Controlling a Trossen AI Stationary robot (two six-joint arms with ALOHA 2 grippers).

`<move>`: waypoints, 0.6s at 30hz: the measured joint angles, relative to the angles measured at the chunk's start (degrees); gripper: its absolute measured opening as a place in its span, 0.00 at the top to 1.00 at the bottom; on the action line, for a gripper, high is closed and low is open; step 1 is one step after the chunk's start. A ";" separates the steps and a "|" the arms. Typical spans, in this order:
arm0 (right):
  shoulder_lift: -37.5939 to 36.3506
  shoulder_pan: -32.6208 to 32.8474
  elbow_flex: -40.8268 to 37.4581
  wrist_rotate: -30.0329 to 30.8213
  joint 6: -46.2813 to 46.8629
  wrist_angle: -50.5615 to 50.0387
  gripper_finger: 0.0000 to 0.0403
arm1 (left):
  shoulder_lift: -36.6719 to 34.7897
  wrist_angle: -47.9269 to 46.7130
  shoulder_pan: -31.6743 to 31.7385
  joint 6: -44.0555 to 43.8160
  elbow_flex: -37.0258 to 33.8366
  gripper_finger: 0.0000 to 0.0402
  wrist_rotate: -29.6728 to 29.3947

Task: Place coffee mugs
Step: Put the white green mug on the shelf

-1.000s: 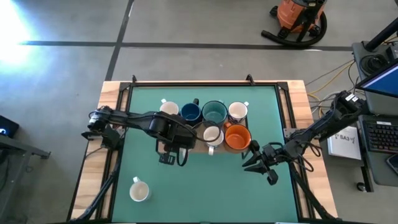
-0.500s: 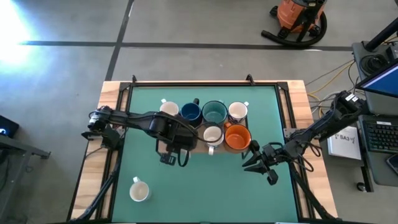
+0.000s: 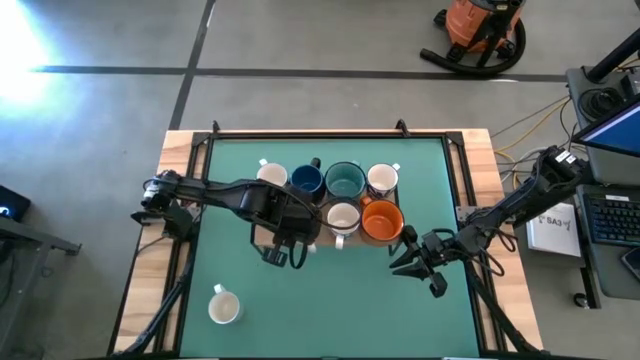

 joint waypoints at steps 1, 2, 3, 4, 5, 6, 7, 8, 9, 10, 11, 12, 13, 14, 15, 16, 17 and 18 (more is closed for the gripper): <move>0.00 -0.01 0.00 0.00 0.00 0.00 0.83 | 0.00 0.15 0.00 0.38 0.00 0.85 0.02; 0.01 -0.01 0.00 0.00 0.00 0.00 0.83 | 0.00 0.45 0.00 0.61 0.00 0.85 0.02; 0.01 -0.01 0.00 0.00 0.00 0.00 0.83 | 0.00 0.67 0.00 0.63 0.00 0.85 0.02; 0.01 -0.01 0.00 0.00 0.00 0.00 0.83 | 0.00 0.77 0.00 0.63 0.00 0.85 0.03; 0.01 0.01 0.00 0.01 0.00 0.00 0.83 | 0.00 0.92 0.00 0.63 0.00 0.85 0.12; 0.00 -0.01 0.00 0.00 0.00 0.00 0.83 | 0.00 1.20 0.00 0.64 0.00 0.85 0.28; -0.01 0.01 0.00 0.00 0.00 0.00 0.83 | 0.00 1.57 0.00 0.65 0.00 0.85 0.47; -0.01 -0.01 0.00 0.00 0.00 0.00 0.83 | 0.00 1.86 0.00 0.72 0.00 0.85 0.81; 0.01 0.00 0.00 0.00 0.00 0.00 0.83 | 0.00 2.05 0.02 0.98 0.00 0.85 1.16; 0.00 0.01 0.00 0.00 0.00 0.00 0.83 | 0.00 2.18 0.00 1.33 0.00 0.85 1.37; 0.00 -0.01 0.00 0.00 0.00 0.00 0.83 | 0.00 2.43 0.00 1.74 0.00 0.85 1.36; 0.01 -0.01 0.00 0.00 -0.01 0.00 0.83 | 0.00 2.64 0.00 2.07 0.00 0.85 1.36; 0.01 0.00 0.00 0.00 0.00 0.00 0.83 | 0.08 2.89 0.01 2.32 0.00 0.85 1.38; 0.00 -0.01 0.00 0.00 0.00 0.00 0.83 | 0.30 3.16 0.02 2.72 0.00 0.85 1.38; 0.01 0.00 0.00 0.00 0.00 0.00 0.83 | 0.43 3.32 0.02 3.08 0.00 0.85 1.36; 0.01 -0.01 0.00 0.00 0.00 0.00 0.83 | 0.69 3.35 0.02 3.20 0.00 0.85 1.38; 0.01 -0.01 0.00 0.02 0.00 0.00 0.83 | 0.85 3.35 0.02 3.24 0.00 0.85 1.38; 0.00 -0.01 0.00 0.02 0.00 0.00 0.83 | 1.13 3.35 0.02 3.36 0.00 0.85 1.38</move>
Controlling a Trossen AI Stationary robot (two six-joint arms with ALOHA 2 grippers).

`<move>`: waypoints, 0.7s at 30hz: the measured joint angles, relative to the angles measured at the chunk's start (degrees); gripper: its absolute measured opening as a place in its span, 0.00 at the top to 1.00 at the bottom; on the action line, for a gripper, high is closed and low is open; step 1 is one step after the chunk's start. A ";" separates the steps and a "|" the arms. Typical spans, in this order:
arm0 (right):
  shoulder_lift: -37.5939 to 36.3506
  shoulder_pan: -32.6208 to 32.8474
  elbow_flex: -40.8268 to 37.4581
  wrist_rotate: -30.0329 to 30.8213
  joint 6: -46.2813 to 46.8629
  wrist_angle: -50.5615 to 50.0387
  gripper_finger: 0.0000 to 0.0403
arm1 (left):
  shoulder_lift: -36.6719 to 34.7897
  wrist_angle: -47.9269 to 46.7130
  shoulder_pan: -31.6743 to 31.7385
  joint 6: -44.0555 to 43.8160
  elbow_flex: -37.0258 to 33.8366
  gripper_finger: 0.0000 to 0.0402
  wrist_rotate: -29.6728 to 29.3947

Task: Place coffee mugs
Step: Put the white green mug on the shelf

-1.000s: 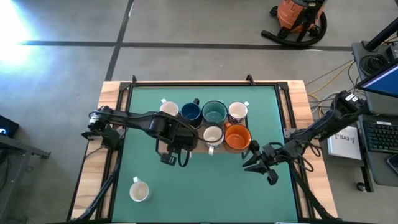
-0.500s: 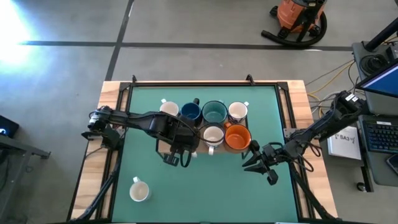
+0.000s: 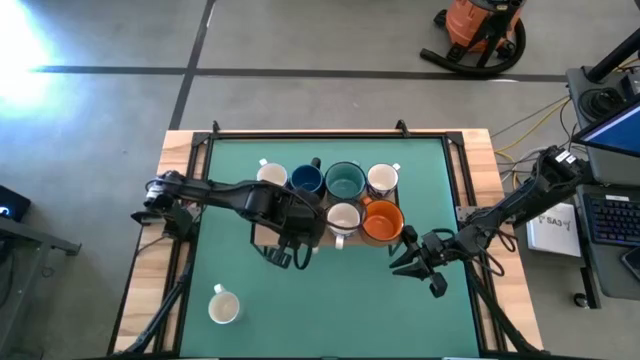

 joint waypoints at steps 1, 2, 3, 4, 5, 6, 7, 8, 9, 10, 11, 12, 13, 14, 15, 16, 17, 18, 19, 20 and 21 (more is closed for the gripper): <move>0.00 0.00 0.00 -0.02 0.00 0.00 0.83 | 0.35 -0.02 0.00 0.24 0.04 0.85 0.02; 0.00 0.00 0.00 0.00 0.00 0.00 0.83 | 0.58 -0.02 0.00 0.74 0.04 0.85 0.00; -0.01 0.00 0.00 0.00 -0.01 0.00 0.83 | 0.79 0.00 0.00 1.32 0.04 0.85 0.02; 0.00 0.02 0.00 0.00 0.00 0.00 0.83 | 1.03 0.00 0.00 1.73 0.04 0.85 0.02; 0.00 0.02 0.00 -0.01 -0.02 0.00 0.83 | 1.12 0.04 0.02 2.02 0.04 0.85 0.02; 0.00 0.02 0.00 -0.01 0.00 0.00 0.83 | 1.13 0.10 0.02 2.34 0.04 0.85 0.04; 0.00 0.02 0.00 0.00 -0.01 0.00 0.83 | 1.13 0.15 0.02 2.56 0.04 0.85 0.06; -0.01 0.02 0.00 0.00 0.00 0.00 0.83 | 1.13 0.24 0.02 2.76 0.04 0.85 0.08; 0.00 0.02 0.00 -0.02 0.00 0.00 0.83 | 1.13 0.30 0.02 2.82 0.04 0.85 0.08; 0.00 0.02 0.00 -0.02 0.00 0.00 0.83 | 1.13 0.44 0.02 2.83 0.04 0.85 0.09; 0.00 0.02 0.00 0.00 -0.02 0.00 0.83 | 1.13 0.59 0.02 2.83 0.04 0.85 0.11; -0.02 0.00 0.00 0.00 0.00 0.00 0.83 | 1.13 0.68 0.02 2.85 0.04 0.85 0.13; -0.01 0.02 0.00 -0.02 -0.01 0.00 0.83 | 1.13 0.72 0.02 2.93 0.04 0.85 0.13; 0.00 0.01 0.00 0.00 -0.02 0.00 0.83 | 1.13 0.79 0.02 3.24 0.04 0.85 0.13; 0.00 0.01 0.00 0.00 -0.01 0.00 0.83 | 1.13 0.95 0.02 3.61 0.04 0.85 0.13; -0.01 0.01 0.00 -0.02 -0.02 0.00 0.83 | 1.13 1.11 0.01 3.89 0.04 0.85 0.13; -0.01 0.02 0.00 -0.01 -0.02 0.00 0.83 | 1.13 1.18 0.02 4.09 0.04 0.85 0.13; -0.01 0.02 0.00 -0.01 -0.01 0.00 0.83 | 1.13 1.18 0.10 4.13 0.04 0.85 0.13; 0.00 0.00 0.00 -0.02 0.00 0.00 0.83 | 1.13 1.19 0.18 4.14 0.04 0.85 0.13; 0.00 0.00 0.00 -0.02 -0.02 0.00 0.83 | 1.13 1.24 0.22 4.14 0.04 0.85 0.12; 0.00 0.00 0.00 -0.02 0.00 0.00 0.83 | 1.13 1.39 0.24 4.17 0.04 0.85 0.08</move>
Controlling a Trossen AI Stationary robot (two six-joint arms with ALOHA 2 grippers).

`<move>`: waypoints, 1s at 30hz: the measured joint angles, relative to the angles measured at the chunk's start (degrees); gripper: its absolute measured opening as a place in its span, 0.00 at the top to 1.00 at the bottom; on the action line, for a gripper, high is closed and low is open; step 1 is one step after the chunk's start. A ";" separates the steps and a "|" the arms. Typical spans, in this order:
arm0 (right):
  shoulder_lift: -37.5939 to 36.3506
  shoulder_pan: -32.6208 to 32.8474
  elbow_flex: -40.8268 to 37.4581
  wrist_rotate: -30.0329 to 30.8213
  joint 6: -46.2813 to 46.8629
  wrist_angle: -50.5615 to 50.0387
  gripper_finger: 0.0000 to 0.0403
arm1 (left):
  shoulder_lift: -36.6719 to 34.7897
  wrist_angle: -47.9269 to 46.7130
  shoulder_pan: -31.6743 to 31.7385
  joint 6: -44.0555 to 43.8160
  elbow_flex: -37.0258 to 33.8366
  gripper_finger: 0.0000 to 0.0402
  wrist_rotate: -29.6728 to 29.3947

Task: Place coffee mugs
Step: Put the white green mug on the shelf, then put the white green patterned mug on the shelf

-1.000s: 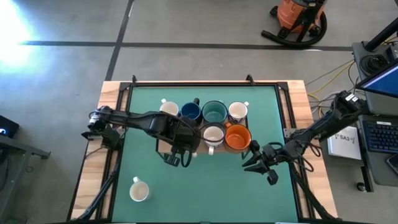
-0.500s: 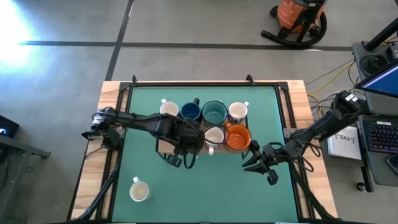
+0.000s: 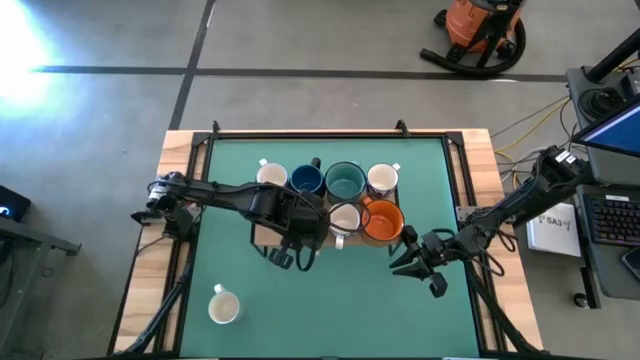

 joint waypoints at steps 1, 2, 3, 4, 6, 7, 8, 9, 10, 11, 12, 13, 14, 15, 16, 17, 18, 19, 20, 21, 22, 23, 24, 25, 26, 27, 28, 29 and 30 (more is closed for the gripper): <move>-0.02 0.00 0.00 0.00 -0.02 0.00 0.83 | 0.00 0.25 0.02 0.08 0.00 0.85 0.00; 0.00 0.01 0.00 0.00 -0.02 0.00 0.83 | 0.00 0.56 0.06 0.17 0.00 0.85 0.00; 0.00 0.02 0.00 0.02 -0.02 0.00 0.83 | 0.00 0.81 0.06 0.17 0.00 0.85 -0.05; 0.00 0.02 0.00 0.02 -0.01 0.00 0.83 | 0.00 0.90 0.08 0.17 0.00 0.85 -0.09; 0.00 0.02 0.00 0.02 -0.01 0.00 0.83 | 0.00 1.07 0.08 0.17 0.00 0.85 -0.12; -0.02 0.01 0.00 0.02 -0.01 0.00 0.83 | 0.00 1.08 0.08 0.16 0.00 0.85 -0.14; -0.02 0.02 0.00 0.02 -0.02 0.00 0.83 | 0.00 1.07 0.08 0.15 0.00 0.85 -0.17; -0.02 0.00 0.00 0.02 0.00 0.00 0.83 | -0.02 1.05 0.08 0.07 0.00 0.85 -0.41; 0.00 0.00 0.00 0.02 -0.02 0.00 0.83 | -0.02 0.96 0.07 -0.08 0.01 0.85 -0.99; -0.02 0.02 0.00 0.02 0.00 0.00 0.83 | -0.07 0.84 0.06 -0.13 0.02 0.85 -1.73; 0.00 0.02 0.00 0.02 -0.01 0.00 0.83 | -0.18 0.71 0.06 -0.26 0.02 0.85 -2.56; -0.02 0.01 0.00 0.02 -0.02 0.00 0.83 | -0.32 0.55 -0.04 -0.33 0.04 0.85 -3.52; -0.01 0.01 0.00 0.00 -0.02 0.00 0.83 | -0.47 -0.05 -0.07 -0.55 0.48 0.85 -4.31; -0.01 0.01 0.00 0.00 -0.01 0.00 0.83 | -0.58 -0.58 -0.09 -1.12 1.15 0.85 -4.61; 0.00 0.01 0.00 0.02 0.00 0.00 0.83 | -0.69 -1.07 -0.10 -1.93 2.01 0.85 -4.62; 0.00 0.01 0.00 0.00 -0.01 0.00 0.83 | -0.75 -1.74 -0.14 -2.66 3.00 0.85 -4.57; 0.00 0.01 0.00 0.00 -0.01 0.00 0.83 | -0.82 -2.57 -0.21 -3.45 3.92 0.85 -4.48; 0.00 0.01 0.00 0.00 -0.02 0.00 0.83 | -0.83 -3.31 -0.34 -4.18 4.73 0.85 -4.39; 0.00 0.02 0.00 0.00 0.00 0.00 0.83 | -0.83 -3.77 -0.50 -4.80 5.37 0.85 -4.06; -0.01 0.01 0.00 0.00 -0.02 0.00 0.83 | -0.81 -4.16 -0.68 -5.43 5.95 0.85 -3.29; -0.02 0.02 0.00 0.00 -0.02 0.00 0.83 | -0.81 -4.77 -0.93 -6.19 6.52 0.85 -2.55; 0.00 0.01 0.00 0.00 -0.02 0.00 0.83 | -0.81 -5.31 -1.22 -6.92 6.84 0.85 -2.15; 0.00 0.02 0.00 0.00 -0.02 0.00 0.83 | -0.81 -5.58 -1.54 -7.62 7.08 0.85 -1.89; 0.00 0.02 0.00 0.00 0.00 0.00 0.83 | -0.81 -5.82 -1.86 -8.13 7.36 0.85 -1.81; 0.00 0.01 0.00 0.00 -0.01 0.00 0.83 | -0.81 -6.14 -2.13 -8.75 7.45 0.85 -1.81; 0.00 0.02 0.00 0.00 -0.01 0.00 0.83 | -0.78 -6.60 -2.37 -9.51 7.53 0.85 -1.94; -0.01 0.02 0.00 0.00 -0.02 0.00 0.83 | -0.75 -6.81 -2.67 -10.50 7.61 0.85 -2.44; 0.00 0.02 0.00 0.00 -0.02 0.00 0.83 | -0.74 -7.01 -2.96 -11.90 7.86 0.85 -2.88; 0.00 0.00 0.00 0.00 -0.02 0.00 0.83 | -0.74 -7.41 -3.25 -13.44 8.31 0.85 -3.00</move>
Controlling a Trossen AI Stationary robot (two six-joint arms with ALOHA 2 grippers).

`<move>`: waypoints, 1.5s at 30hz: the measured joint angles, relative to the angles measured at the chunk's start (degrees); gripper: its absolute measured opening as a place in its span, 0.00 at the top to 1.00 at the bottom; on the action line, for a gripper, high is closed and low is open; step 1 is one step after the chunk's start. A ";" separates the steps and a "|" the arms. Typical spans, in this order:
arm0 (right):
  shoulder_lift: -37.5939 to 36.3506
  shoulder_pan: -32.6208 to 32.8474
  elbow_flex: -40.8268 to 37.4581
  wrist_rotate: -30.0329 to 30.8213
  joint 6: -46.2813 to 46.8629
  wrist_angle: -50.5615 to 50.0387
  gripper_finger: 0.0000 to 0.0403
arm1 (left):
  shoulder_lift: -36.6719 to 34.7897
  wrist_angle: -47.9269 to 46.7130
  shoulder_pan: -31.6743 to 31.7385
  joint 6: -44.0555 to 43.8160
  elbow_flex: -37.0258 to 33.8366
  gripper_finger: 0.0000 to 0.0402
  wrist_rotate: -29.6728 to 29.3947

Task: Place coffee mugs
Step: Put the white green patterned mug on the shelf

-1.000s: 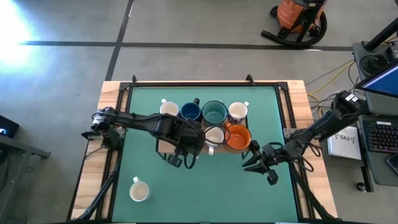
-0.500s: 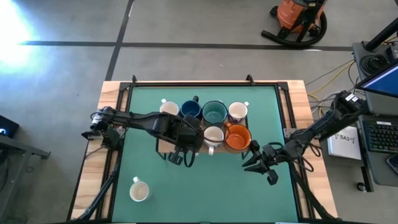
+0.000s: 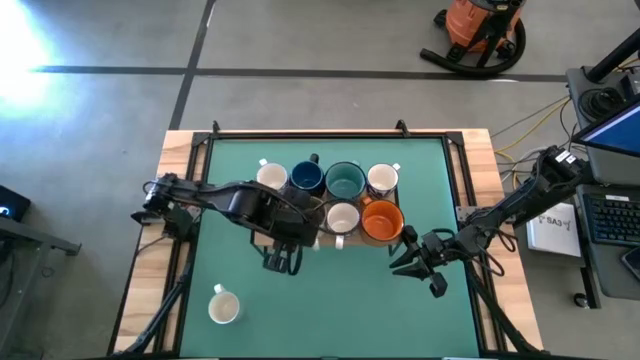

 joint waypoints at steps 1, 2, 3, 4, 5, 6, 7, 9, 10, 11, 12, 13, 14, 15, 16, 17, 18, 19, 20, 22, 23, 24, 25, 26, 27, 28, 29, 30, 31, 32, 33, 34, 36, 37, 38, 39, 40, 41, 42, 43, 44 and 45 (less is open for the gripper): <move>-0.01 0.01 0.00 0.00 0.00 0.00 0.83 | 0.00 -0.66 -0.32 -1.78 0.48 0.84 -0.01; 0.00 0.02 0.00 0.00 0.00 0.00 0.83 | 0.00 -1.34 -0.72 -3.70 1.03 0.84 0.00; -0.01 0.02 0.00 0.00 0.00 0.00 0.83 | -0.02 -1.90 -1.21 -5.81 1.54 0.83 -0.11; 0.00 0.02 0.00 0.00 0.00 0.00 0.83 | -0.02 -2.53 -1.86 -7.80 1.97 0.82 -0.12; 0.00 0.00 0.00 0.00 0.00 0.00 0.83 | -0.01 -3.12 -2.55 -9.87 2.27 0.81 -0.12; 0.00 0.01 0.00 0.00 0.01 0.00 0.83 | -0.02 -3.53 -3.33 -12.28 2.40 0.80 -0.10; -0.02 0.02 0.00 0.00 0.00 0.00 0.83 | -0.02 -3.87 -4.25 -14.96 2.47 0.79 -0.06; -0.02 0.02 0.00 0.00 0.00 0.00 0.83 | -0.02 -5.01 -6.05 -21.51 2.58 0.76 0.67; -0.02 0.02 0.00 0.00 0.00 0.00 0.83 | 0.04 -5.48 -6.90 -25.28 2.50 0.75 1.41; 0.00 0.00 0.00 0.00 0.00 0.00 0.83 | 0.09 -5.45 -7.72 -29.20 2.21 0.74 2.43; -0.01 0.02 0.00 0.00 0.00 0.00 0.83 | 0.09 -5.41 -8.61 -33.44 1.75 0.73 3.55; -0.01 0.02 0.00 0.00 0.00 0.00 0.83 | 0.12 -5.47 -9.52 -37.59 1.14 0.72 4.91; -0.02 0.02 0.00 0.02 0.00 0.00 0.83 | 0.18 -5.49 -10.42 -41.48 0.56 0.71 6.26; -0.02 0.00 0.00 0.00 0.00 -0.02 0.83 | 0.24 -5.47 -11.39 -45.26 0.07 0.71 7.54; -0.01 0.01 0.00 0.00 0.01 0.00 0.83 | 0.24 -5.47 -12.46 -49.05 -0.38 0.71 8.69; -0.01 0.01 0.00 0.01 0.00 -0.02 0.83 | 0.26 -5.41 -13.61 -52.63 -0.76 0.71 9.64; -0.01 0.01 0.00 0.01 0.00 -0.02 0.83 | 0.39 -5.26 -14.70 -56.09 -1.02 0.71 10.31; 0.00 0.02 0.00 0.00 0.00 -0.02 0.83 | 0.53 -5.10 -15.88 -59.24 -1.26 0.71 10.50; -0.01 0.01 0.00 0.00 0.00 -0.02 0.83 | 0.74 -4.99 -17.17 -62.02 -1.60 0.71 10.50; -0.02 0.01 0.00 0.00 0.00 -0.02 0.83 | 1.21 -4.66 -19.63 -66.35 -2.35 0.71 10.60; 0.00 0.02 0.00 0.00 0.00 -0.02 0.83 | 1.26 -3.95 -20.88 -68.19 -2.96 0.71 10.59; 0.00 0.02 0.00 0.00 0.00 -0.02 0.83 | 1.27 -3.09 -22.10 -69.74 -3.71 0.71 10.59; 0.00 0.00 0.00 0.00 0.00 -0.02 0.83 | 1.27 -2.28 -23.23 -71.15 -4.47 0.71 10.56; 0.00 0.02 0.00 0.00 0.02 -0.02 0.83 | 1.27 -1.52 -24.49 -72.39 -5.13 0.71 10.59; 0.00 0.01 0.00 0.00 0.00 -0.02 0.83 | 1.27 -0.87 -25.69 -73.05 -5.75 0.71 10.59; 0.00 0.00 0.00 0.00 0.01 -0.02 0.83 | 1.27 -0.53 -26.89 -73.39 -6.46 0.71 10.61; 0.00 0.00 0.00 0.00 0.00 -0.02 0.83 | 1.27 -0.38 -28.09 -73.62 -7.15 0.71 10.59; 0.00 0.01 0.00 0.00 0.01 -0.02 0.83 | 1.27 0.00 -29.31 -73.69 -7.90 0.71 10.59; 0.00 0.01 0.00 0.00 0.00 -0.02 0.83 | 1.27 0.37 -30.48 -73.65 -8.47 0.71 10.61; 0.00 0.00 0.00 0.00 0.00 -0.02 0.83 | 1.27 0.62 -31.56 -73.64 -9.05 0.71 10.61; 0.00 0.00 0.00 0.00 0.00 -0.02 0.83 | 1.27 0.77 -32.50 -73.66 -9.81 0.71 10.62; 0.00 0.01 0.00 0.00 0.00 -0.02 0.83 | 1.25 1.18 -33.23 -73.77 -10.63 0.71 10.68; -0.01 0.01 0.00 0.00 0.01 -0.02 0.83 | 1.22 2.09 -34.41 -73.93 -12.38 0.71 10.73; -0.01 0.02 0.00 0.00 0.02 -0.02 0.83 | 1.22 2.05 -34.84 -73.97 -13.41 0.72 10.93; 0.00 0.02 0.00 0.02 0.00 -0.02 0.83 | 1.22 2.25 -35.10 -74.00 -14.51 0.72 11.52; 0.00 0.02 0.00 0.00 0.00 -0.02 0.83 | 1.22 3.25 -35.11 -73.99 -15.83 0.72 12.70; -0.01 0.01 0.00 0.00 0.00 -0.02 0.83 | 1.20 4.52 -35.14 -73.95 -17.22 0.72 14.14; 0.00 0.01 0.00 0.00 0.00 -0.02 0.83 | 1.21 5.10 -35.23 -73.50 -18.44 0.72 15.30; -0.01 0.01 0.00 0.00 0.00 -0.03 0.83 | 1.22 5.17 -35.35 -73.21 -19.66 0.72 16.17; -0.02 0.02 0.00 0.00 0.00 -0.02 0.83 | 1.22 5.31 -35.37 -72.94 -21.08 0.72 16.78; 0.00 0.02 0.00 0.00 0.00 -0.02 0.83 | 1.20 5.46 -35.47 -72.69 -22.24 0.72 16.94; 0.00 0.00 0.00 0.00 0.00 -0.02 0.83 | 1.20 5.65 -35.66 -72.40 -23.37 0.72 16.95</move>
